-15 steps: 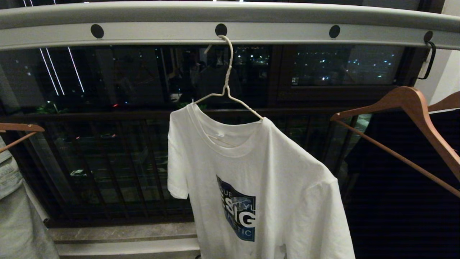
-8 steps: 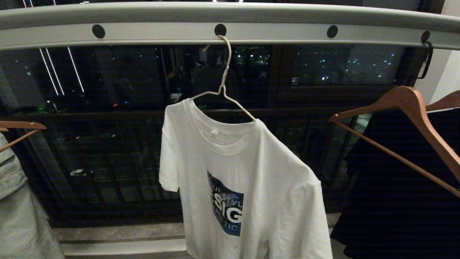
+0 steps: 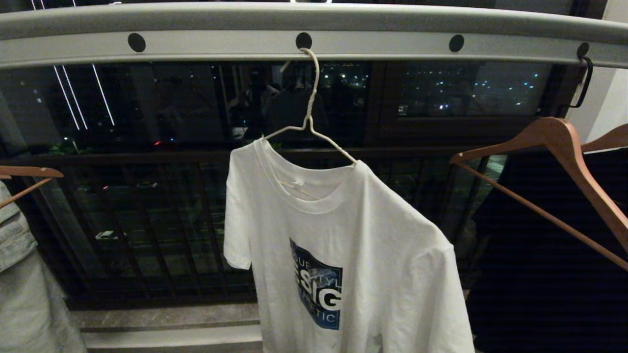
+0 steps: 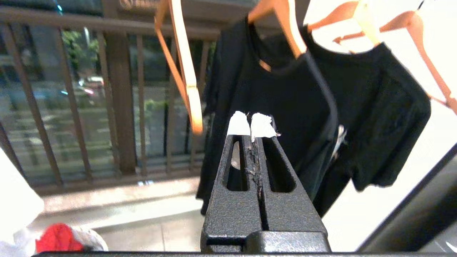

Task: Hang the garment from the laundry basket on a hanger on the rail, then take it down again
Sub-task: Take the clothes off the clothes rack

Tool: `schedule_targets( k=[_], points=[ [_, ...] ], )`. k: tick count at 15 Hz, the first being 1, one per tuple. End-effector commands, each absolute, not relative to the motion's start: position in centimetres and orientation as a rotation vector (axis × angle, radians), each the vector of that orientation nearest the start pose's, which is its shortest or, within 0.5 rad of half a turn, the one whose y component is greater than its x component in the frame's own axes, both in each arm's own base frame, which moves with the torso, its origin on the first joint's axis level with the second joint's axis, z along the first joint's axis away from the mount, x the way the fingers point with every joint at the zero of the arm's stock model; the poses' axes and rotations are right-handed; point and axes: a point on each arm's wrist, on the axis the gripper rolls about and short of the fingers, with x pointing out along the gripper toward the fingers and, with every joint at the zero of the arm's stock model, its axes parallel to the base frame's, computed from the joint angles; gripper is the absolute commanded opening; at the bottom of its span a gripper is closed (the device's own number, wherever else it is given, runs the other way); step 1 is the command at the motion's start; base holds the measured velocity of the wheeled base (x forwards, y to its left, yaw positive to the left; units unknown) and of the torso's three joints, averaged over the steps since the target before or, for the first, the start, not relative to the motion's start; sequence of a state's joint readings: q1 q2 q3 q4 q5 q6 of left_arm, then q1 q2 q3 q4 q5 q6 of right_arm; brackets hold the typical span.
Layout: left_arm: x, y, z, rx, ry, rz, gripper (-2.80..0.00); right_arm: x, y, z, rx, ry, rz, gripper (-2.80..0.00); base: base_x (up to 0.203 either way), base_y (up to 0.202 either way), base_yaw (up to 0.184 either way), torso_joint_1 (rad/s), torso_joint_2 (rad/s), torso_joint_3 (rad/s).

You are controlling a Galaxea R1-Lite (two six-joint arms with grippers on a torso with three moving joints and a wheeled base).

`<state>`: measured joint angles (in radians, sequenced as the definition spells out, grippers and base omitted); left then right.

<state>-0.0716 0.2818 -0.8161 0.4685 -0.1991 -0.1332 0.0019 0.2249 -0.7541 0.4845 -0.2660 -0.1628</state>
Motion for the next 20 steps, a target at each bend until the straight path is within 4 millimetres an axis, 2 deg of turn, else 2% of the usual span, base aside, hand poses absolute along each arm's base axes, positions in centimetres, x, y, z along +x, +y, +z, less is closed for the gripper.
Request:
schedule_targets(
  k=[1, 2, 5, 6, 8, 11, 13, 15, 17, 20],
  points=[
    [-7.3, -0.7, 24.7, -0.124, -0.043, -0.265, -2.8, -7.8, -0.6, 20.6, -0.158, -0.005, -0.271, -2.8, 0.0, 0.0, 0.0, 0.0, 0.0, 0.0],
    [-7.0, -0.9, 23.9, -0.126, -0.016, -0.299, -2.8, -7.8, -0.6, 19.7, -0.155, 0.0, -0.269, -2.8, 0.0, 0.0, 0.0, 0.0, 0.0, 0.0],
    [-6.7, -0.9, 19.9, -0.127, 0.044, -0.308, -2.8, -8.3, -0.4, 16.4, -0.153, -0.02, -0.175, -2.8, 0.0, 0.0, 0.0, 0.0, 0.0, 0.0],
    [-6.3, -0.9, 18.9, -0.122, 0.071, -0.298, -2.8, -7.8, -0.3, 14.9, -0.147, 0.007, -0.137, -2.8, 0.0, 0.0, 0.0, 0.0, 0.0, 0.0],
    [-6.0, -0.6, 17.0, -0.062, 0.081, -0.218, -2.8, -6.3, -0.2, 13.4, -0.065, 0.011, -0.104, -2.8, 0.0, 0.0, 0.0, 0.0, 0.0, 0.0],
    [-5.1, -0.4, 13.2, 0.014, 0.011, -0.15, -2.8, -3.9, -0.2, 10.3, -0.07, 0.026, -0.083, -2.8, 0.0, 0.0, 0.0, 0.0, 0.0, 0.0],
    [-4.3, -0.1, 11.7, 0.033, -0.041, -0.036, -2.8, -3.0, -0.1, 8.8, -0.078, 0.031, -0.035, -2.8, 0.0, 0.0, 0.0, 0.0, 0.0, 0.0],
    [-3.5, 0.0, 10.5, 0.05, -0.045, 0.032, -2.8, -2.5, 0.0, 7.4, -0.092, 0.062, -0.005, -2.8, 0.0, 0.0, 0.0, 0.0, 0.0, 0.0],
    [-2.8, 0.0, 8.8, 0.099, -0.007, 0.043, -2.8, -2.4, 0.0, 7.5, -0.107, 0.025, -0.003, -2.8, 0.0, 0.0, 0.0, 0.0, 0.0, 0.0],
    [-2.4, 0.0, 7.7, 0.139, 0.007, 0.006, -2.8, -2.4, 0.0, 7.5, -0.107, 0.023, -0.003, -2.8, 0.0, 0.0, 0.0, 0.0, 0.0, 0.0]
  ],
)
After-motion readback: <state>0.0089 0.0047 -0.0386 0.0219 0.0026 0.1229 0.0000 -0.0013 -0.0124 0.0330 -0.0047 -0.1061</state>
